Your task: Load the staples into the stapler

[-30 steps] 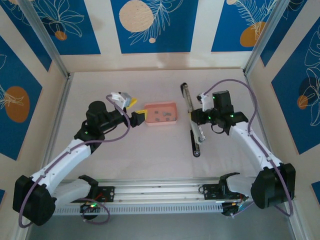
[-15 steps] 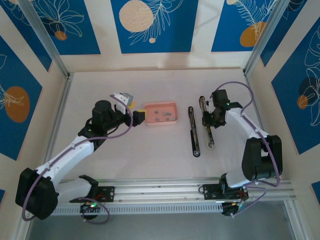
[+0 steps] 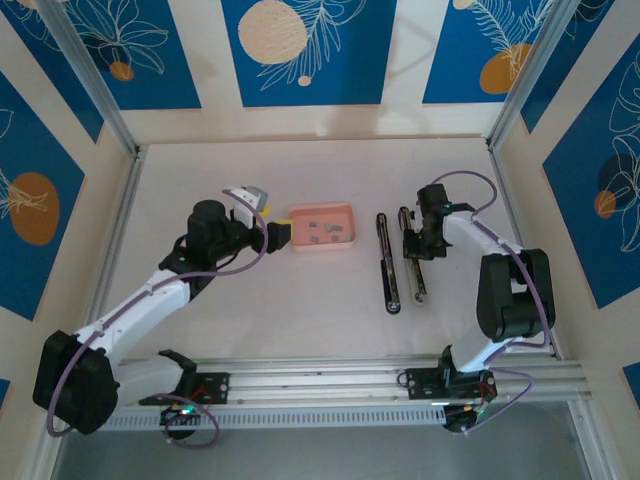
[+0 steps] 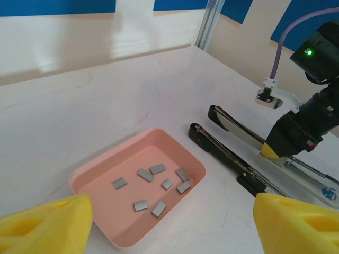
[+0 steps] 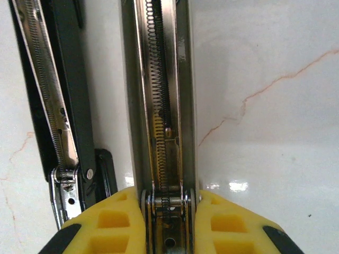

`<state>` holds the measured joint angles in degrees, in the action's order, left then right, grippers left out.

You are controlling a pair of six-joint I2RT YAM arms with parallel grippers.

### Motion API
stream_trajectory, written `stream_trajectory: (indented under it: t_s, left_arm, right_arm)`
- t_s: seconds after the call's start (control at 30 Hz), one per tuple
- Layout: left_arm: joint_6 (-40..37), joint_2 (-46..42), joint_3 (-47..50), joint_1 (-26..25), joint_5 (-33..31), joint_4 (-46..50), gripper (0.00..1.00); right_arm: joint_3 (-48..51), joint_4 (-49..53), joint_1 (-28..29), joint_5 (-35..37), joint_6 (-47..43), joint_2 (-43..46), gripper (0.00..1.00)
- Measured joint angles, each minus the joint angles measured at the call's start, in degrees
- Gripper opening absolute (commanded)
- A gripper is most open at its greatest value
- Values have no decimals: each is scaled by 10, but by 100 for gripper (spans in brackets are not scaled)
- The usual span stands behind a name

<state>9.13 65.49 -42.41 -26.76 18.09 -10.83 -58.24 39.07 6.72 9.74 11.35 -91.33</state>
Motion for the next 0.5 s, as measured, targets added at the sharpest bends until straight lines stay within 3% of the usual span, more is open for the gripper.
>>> stream_trajectory:
  t_s: [0.23,0.4,0.5]
  left_arm:
    - [0,4,0,0,-8,15,79]
    - [0,4,0,0,-10,15,78]
    - [0,4,0,0,-13,16,78]
  right_arm:
    - [0,0,1,6,0,0,10]
    - [0,0,4,7,3,0,32]
    - [0,0,6,9,7,0,40]
